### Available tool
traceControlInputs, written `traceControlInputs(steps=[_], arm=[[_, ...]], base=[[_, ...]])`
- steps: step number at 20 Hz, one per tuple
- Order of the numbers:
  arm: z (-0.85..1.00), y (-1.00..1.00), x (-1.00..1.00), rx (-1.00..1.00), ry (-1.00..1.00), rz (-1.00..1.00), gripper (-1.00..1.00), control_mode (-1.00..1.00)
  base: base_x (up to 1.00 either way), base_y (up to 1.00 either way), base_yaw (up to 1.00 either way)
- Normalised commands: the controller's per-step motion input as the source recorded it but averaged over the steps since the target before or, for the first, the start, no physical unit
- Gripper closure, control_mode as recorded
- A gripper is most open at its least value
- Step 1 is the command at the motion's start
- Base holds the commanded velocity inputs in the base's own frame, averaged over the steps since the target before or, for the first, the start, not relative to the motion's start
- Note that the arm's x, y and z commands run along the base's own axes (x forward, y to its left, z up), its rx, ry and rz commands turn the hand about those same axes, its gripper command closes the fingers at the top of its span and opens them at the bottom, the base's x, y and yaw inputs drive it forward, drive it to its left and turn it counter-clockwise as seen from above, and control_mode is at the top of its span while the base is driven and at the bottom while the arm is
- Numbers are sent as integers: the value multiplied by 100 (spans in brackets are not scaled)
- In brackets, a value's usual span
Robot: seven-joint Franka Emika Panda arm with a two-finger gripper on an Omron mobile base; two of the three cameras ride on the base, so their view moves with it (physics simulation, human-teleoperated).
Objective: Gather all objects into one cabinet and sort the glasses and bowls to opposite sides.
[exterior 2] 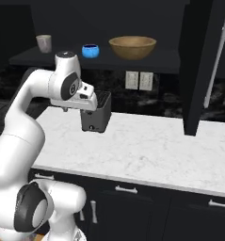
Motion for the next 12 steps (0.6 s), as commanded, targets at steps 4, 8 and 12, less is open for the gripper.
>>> traceControlInputs(steps=[4, 8, 12], arm=[[0, 0, 0, 0, 0, 0, -100, 100], [0, 0, 0, 0, 0, 0, -100, 100], [0, 0, 0, 0, 0, 0, -100, 100]], base=[[-96, 33, 0], [-96, 39, 0], [-88, 53, 0]])
